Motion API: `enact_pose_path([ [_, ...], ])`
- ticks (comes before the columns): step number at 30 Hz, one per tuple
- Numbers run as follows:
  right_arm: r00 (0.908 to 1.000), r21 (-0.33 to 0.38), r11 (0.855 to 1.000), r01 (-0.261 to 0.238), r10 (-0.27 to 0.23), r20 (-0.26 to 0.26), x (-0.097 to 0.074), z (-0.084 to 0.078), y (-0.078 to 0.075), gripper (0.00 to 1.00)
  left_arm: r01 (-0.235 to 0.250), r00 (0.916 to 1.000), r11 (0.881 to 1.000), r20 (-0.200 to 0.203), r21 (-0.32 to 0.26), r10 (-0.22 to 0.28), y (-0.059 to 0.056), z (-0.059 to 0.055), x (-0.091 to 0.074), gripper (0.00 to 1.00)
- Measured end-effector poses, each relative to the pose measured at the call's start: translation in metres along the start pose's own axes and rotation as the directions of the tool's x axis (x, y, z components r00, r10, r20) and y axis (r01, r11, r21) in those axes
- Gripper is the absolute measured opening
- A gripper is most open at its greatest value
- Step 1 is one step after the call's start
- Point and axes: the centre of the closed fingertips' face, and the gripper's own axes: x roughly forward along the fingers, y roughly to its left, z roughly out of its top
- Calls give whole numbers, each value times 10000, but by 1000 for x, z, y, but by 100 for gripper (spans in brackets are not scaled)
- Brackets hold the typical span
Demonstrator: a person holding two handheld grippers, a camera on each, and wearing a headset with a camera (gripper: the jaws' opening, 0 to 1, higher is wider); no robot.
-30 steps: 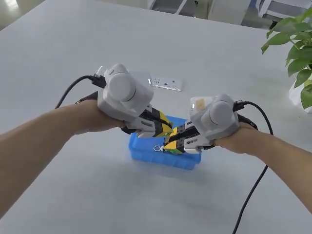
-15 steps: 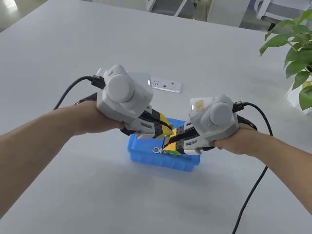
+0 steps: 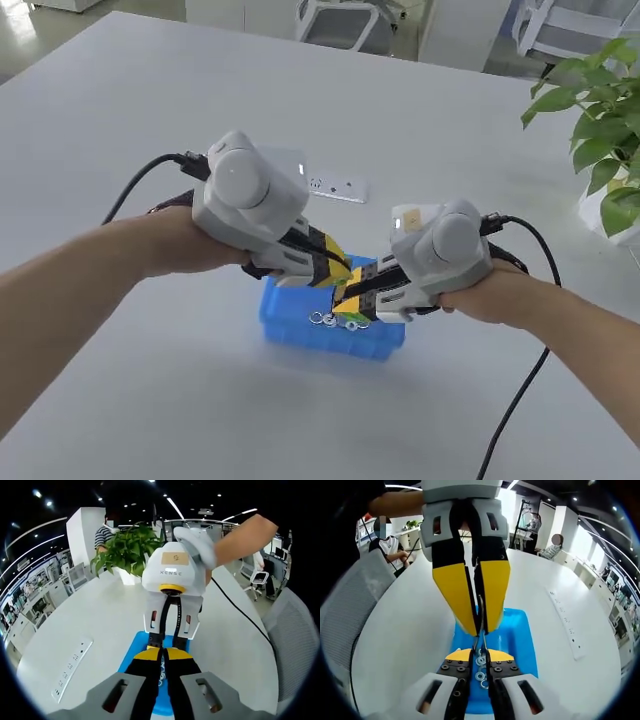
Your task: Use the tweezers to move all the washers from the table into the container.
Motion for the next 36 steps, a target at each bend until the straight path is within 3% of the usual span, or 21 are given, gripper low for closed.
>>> enact_pose_path([
  [21,9977,22,9988,497,-497,464,-30,24,35,14,773,9967,9956,201,531,-785,-44,37,-25,6],
  [27,9970,79,9990,444,-448,628,-32,28,51,13,1063,9940,9924,198,619,-1078,-57,40,-29,6],
  [36,9957,204,9982,563,-576,720,-34,27,70,10,1419,9898,9869,36,768,-1426,-75,37,-33,6],
])
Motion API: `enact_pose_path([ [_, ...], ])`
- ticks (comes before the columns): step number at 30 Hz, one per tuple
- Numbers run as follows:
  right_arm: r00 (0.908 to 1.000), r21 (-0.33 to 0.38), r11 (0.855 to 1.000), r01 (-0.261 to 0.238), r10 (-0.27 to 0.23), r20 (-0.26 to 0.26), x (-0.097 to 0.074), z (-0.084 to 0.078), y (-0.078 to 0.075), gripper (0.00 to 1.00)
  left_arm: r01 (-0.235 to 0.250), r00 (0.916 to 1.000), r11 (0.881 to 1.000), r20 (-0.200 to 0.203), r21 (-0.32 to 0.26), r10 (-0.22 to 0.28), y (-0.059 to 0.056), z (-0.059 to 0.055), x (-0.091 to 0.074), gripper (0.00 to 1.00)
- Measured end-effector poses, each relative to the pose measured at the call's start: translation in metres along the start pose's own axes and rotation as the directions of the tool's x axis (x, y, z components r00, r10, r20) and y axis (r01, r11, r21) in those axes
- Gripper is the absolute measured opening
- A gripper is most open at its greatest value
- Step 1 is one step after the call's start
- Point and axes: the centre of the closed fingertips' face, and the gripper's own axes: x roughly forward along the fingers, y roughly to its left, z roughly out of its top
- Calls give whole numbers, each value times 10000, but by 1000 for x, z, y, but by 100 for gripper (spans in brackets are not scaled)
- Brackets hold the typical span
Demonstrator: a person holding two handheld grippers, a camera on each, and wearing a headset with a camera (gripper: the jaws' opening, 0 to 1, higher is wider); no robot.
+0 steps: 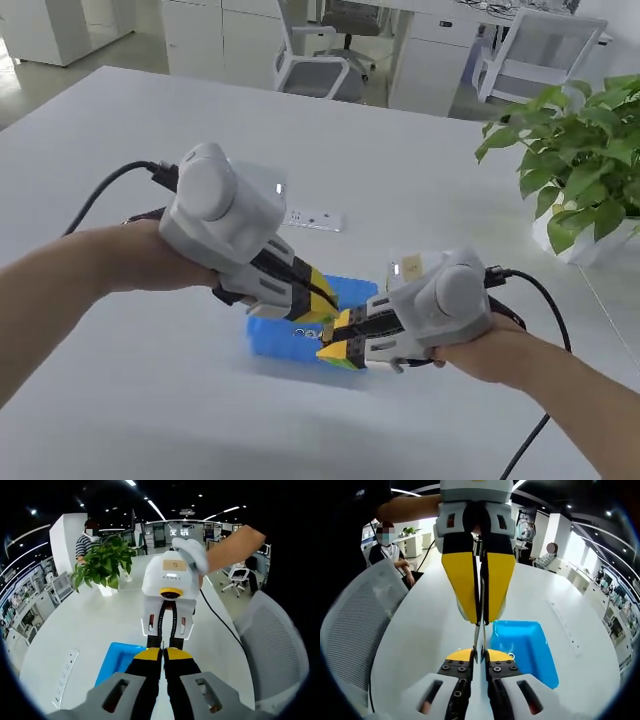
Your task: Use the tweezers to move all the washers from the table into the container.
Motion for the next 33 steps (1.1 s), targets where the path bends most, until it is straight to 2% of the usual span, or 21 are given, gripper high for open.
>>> enact_pose_path([
  [6,9999,97,10000,-10,12,-125,1,-4,9,9,109,9998,9999,-181,29,-109,-9,-8,-2,6],
  [11,9994,47,9999,-141,142,-326,5,-9,20,8,233,9992,9997,-334,-58,-235,-18,-21,-4,6],
  [18,9965,-144,9995,-274,262,-797,10,-19,31,7,329,9960,9994,-826,-61,-333,-30,-42,-3,6],
  [21,9942,-224,9991,-360,336,-1024,12,-24,35,7,358,9933,9993,-1093,-109,-368,-34,-54,-2,6],
  [24,9909,-364,9984,-439,388,-1291,14,-30,39,7,378,9855,9993,-1660,59,-363,-36,-73,1,6],
  [29,9869,-315,9980,-547,492,-1537,19,-40,45,7,347,9825,9990,-1820,-281,-393,-39,-93,10,6],
  [33,9844,-285,9980,-557,501,-1684,24,-47,49,7,244,9754,9993,-2184,-295,-303,-41,-112,18,6],
])
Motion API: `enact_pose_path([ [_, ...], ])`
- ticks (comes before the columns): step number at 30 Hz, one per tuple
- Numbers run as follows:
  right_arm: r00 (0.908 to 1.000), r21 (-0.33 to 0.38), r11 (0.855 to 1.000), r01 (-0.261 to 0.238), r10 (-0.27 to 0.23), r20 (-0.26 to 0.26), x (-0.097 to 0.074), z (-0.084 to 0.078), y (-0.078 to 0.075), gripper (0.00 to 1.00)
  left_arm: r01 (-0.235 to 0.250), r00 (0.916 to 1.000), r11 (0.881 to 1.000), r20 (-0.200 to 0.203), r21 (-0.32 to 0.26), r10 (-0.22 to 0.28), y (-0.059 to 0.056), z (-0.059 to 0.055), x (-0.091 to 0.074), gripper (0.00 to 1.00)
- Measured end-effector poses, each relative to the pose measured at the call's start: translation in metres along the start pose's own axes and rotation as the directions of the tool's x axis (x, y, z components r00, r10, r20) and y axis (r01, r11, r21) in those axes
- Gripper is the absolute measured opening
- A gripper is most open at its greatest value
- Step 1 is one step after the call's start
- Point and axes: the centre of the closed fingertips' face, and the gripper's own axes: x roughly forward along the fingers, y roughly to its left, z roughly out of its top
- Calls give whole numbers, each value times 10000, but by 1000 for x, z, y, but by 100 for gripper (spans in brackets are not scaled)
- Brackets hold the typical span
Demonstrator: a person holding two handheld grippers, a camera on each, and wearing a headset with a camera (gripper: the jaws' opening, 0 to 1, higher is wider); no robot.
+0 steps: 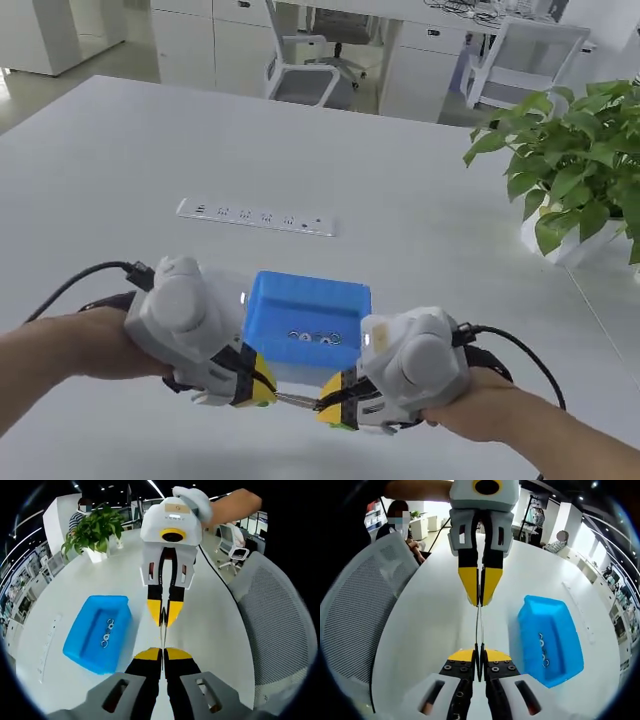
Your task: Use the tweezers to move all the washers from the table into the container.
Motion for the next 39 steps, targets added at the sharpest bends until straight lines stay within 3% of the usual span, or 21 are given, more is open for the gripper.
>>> enact_pose_path([
  [6,9995,19,10000,-75,75,-321,11,-9,3,8,11,9987,10000,-500,-94,-16,-1,-19,16,6],
  [12,9981,362,9989,-313,331,-527,19,-17,10,9,210,9973,9989,-694,-418,-238,-4,-30,25,6],
  [20,9972,701,9969,-345,389,-634,24,-26,15,10,334,9971,9955,-647,-885,-392,-7,-37,35,6],
  [32,9963,787,9963,-349,409,-751,28,-28,17,11,527,9928,9934,-1016,-1016,-631,-9,-49,40,6],
  [39,9953,705,9967,-414,473,-843,25,-30,19,12,588,9924,9926,-1010,-1059,-695,-11,-51,42,7],
])
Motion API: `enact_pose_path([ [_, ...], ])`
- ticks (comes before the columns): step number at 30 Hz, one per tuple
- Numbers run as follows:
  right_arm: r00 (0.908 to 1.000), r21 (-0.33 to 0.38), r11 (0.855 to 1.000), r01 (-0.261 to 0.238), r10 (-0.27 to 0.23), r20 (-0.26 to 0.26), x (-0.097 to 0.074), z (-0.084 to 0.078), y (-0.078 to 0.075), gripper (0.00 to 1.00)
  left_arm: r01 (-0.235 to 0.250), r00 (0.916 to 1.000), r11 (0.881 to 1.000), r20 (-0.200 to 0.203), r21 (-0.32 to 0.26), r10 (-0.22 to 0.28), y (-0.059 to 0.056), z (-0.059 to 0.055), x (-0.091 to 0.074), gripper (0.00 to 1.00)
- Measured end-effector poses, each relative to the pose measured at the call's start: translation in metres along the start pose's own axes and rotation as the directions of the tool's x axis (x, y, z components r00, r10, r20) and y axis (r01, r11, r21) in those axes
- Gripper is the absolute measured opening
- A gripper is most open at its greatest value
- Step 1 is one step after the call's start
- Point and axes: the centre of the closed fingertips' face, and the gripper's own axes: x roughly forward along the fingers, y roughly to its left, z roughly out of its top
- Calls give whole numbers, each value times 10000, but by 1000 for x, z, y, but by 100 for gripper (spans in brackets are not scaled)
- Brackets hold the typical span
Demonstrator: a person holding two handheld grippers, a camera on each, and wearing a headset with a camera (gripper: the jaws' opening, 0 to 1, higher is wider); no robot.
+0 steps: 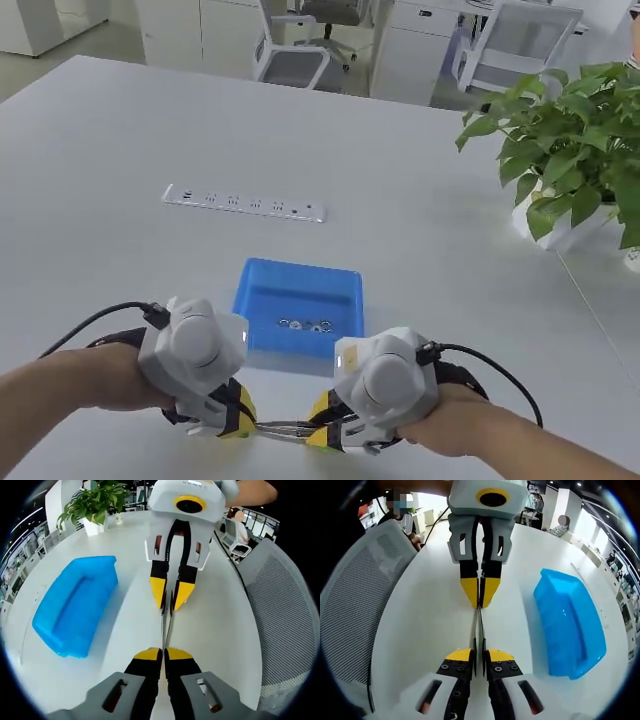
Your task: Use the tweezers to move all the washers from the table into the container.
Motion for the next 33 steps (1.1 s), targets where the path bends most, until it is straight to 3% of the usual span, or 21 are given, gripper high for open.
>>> enact_pose_path([
  [13,10000,8,10000,52,-52,-77,-2,-4,0,13,-72,10000,9998,38,-161,73,-1,1,-1,7],
  [25,9995,-44,9996,295,-295,-133,-2,-4,-9,12,-507,9987,9984,22,-230,508,9,1,-1,8],
  [33,9993,-9,9994,350,-350,-110,-2,-4,-11,13,-520,9986,9981,19,-329,521,10,0,-2,9],
])
